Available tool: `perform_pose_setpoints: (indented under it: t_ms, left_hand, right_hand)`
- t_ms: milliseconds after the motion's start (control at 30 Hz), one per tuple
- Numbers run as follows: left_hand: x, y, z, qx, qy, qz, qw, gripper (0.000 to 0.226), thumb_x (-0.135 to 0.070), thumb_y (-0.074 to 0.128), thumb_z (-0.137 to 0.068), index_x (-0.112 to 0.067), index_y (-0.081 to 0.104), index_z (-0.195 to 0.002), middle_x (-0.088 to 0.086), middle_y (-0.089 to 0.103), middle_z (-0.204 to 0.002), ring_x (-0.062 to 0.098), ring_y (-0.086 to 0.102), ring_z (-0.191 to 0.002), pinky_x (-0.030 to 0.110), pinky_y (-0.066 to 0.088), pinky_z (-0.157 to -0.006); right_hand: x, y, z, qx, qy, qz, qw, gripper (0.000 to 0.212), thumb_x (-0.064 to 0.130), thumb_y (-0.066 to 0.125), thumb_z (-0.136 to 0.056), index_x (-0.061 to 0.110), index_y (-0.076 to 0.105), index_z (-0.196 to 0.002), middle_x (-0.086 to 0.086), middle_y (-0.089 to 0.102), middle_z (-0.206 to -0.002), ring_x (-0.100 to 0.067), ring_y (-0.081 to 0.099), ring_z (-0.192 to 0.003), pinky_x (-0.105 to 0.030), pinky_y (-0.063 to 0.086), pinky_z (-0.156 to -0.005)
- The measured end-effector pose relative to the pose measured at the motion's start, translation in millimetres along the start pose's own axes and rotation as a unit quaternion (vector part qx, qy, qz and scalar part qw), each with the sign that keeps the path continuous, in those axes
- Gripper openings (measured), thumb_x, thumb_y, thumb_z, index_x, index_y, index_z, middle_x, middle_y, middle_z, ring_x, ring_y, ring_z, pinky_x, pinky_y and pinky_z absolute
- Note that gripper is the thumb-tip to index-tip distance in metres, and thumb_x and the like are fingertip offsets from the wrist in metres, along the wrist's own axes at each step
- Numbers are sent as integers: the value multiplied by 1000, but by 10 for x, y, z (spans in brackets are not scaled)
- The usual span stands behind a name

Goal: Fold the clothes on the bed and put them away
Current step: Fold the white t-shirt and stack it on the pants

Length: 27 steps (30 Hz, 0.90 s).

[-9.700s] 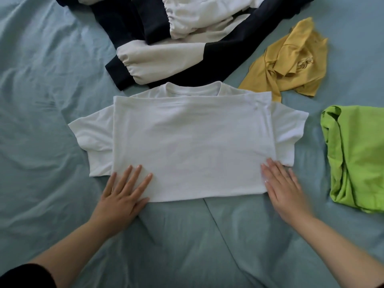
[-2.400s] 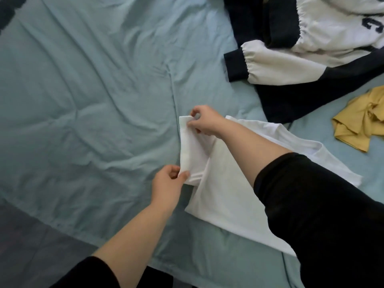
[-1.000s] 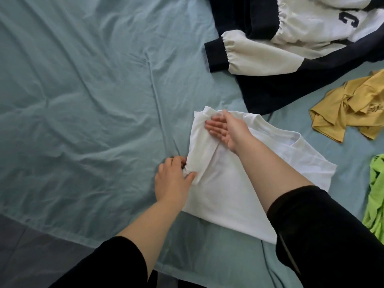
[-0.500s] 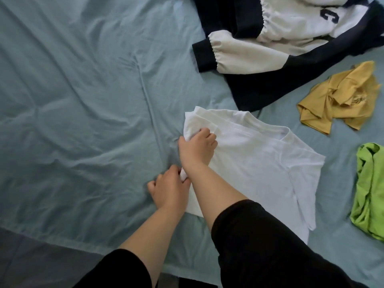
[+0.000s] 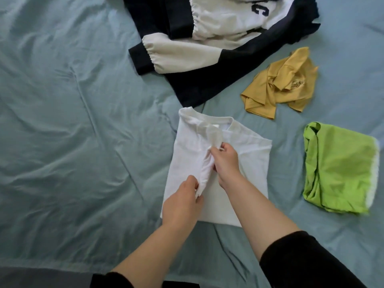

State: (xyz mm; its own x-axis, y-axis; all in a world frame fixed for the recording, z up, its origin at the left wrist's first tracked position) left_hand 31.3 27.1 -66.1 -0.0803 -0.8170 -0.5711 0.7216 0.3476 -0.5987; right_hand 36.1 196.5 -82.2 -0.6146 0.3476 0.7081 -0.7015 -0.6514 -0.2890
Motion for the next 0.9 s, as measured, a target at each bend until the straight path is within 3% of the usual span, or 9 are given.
perform_pose_setpoints:
  t_ms: [133, 267, 400, 567, 633, 733, 800, 867, 900]
  left_hand:
    - [-500, 490, 11, 32, 16, 11, 999, 20, -28, 45, -86, -32, 26, -83, -10, 47, -78, 10, 47, -59, 29, 30, -47]
    - [-912, 918, 17, 66, 27, 22, 997, 19, -28, 46, -86, -32, 28, -83, -9, 48, -77, 12, 49, -60, 32, 36, -49]
    - [-1155, 1256, 8, 83, 22, 15, 996, 13, -27, 43, -86, -28, 31, -83, -5, 50, -77, 19, 53, -63, 36, 42, -55]
    - [-1238, 1609, -5, 94, 16, 18, 995, 20, -25, 46, -85, -29, 28, -79, -4, 48, -75, 20, 50, -63, 40, 46, -56]
    - [-1227, 1708, -28, 92, 19, 3, 996, 20, -27, 48, -85, -30, 29, -81, -6, 49, -78, 21, 52, -68, 40, 47, -61]
    - [-1189, 1787, -43, 119, 7, 32, 992, 19, -39, 54, -84, -33, 37, -87, -11, 54, -80, 16, 56, -75, 35, 47, -66]
    - [-1178, 1686, -120, 126, 17, 47, 991, 20, -51, 55, -85, -38, 42, -92, -15, 56, -81, 3, 57, -75, 26, 45, -64]
    - [-1231, 1290, -325, 48, 84, 18, 995, 12, -50, 51, -90, -42, 49, -100, -20, 58, -90, -3, 55, -80, 18, 43, -66]
    - [-1285, 1019, -444, -17, 133, -12, 991, 13, -42, 51, -93, -37, 54, -105, -19, 59, -98, 2, 56, -88, 19, 44, -71]
  right_hand:
    - [5, -657, -190, -8, -19, 36, 999, 10, 10, 54, -83, 18, 60, -83, -2, 67, -79, -17, 60, -67, -24, 46, -57]
    - [-41, -1150, -413, -19, -19, 43, 999, 13, 7, 50, -84, 4, 59, -92, -10, 64, -83, -19, 56, -72, -30, 44, -65]
    - [-144, -1478, -605, -13, -2, 21, 1000, 16, 4, 47, -85, 3, 60, -94, -12, 64, -87, -20, 56, -76, -32, 44, -69]
    - [-270, -1698, -753, -23, -3, 32, 999, 10, 5, 48, -84, 12, 51, -77, -1, 53, -70, -12, 46, -60, -13, 38, -45]
    - [-374, -1749, -809, -26, 4, 32, 999, 11, 5, 50, -83, 12, 51, -75, -1, 52, -69, -12, 45, -59, -13, 36, -42]
    - [-480, -1761, -873, -13, 16, 17, 1000, 14, 10, 56, -82, 15, 52, -70, 1, 53, -65, -10, 46, -58, -15, 38, -45]
    - [-516, -1734, -909, 19, 43, -29, 998, 14, 24, 66, -80, 16, 58, -73, 2, 61, -69, -11, 55, -63, -20, 44, -54]
    - [-519, -1707, -950, 54, 64, -64, 994, 27, 42, 74, -77, 16, 65, -79, 3, 72, -83, -12, 67, -77, -25, 53, -67]
    - [-498, -1709, -979, 57, 64, -73, 994, 31, 46, 75, -76, 16, 67, -81, 2, 74, -88, -12, 69, -82, -26, 55, -72]
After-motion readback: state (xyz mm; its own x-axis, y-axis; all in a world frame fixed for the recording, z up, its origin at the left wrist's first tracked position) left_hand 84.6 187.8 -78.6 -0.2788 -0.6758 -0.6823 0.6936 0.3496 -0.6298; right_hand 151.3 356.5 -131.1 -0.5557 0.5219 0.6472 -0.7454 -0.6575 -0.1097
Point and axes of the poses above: each hand's wrist, its own z-axis away from the middle knuckle, its own y-axis out of the palm, x = y × z, the point moved 9 cm from there along -z, towards the middle knuckle
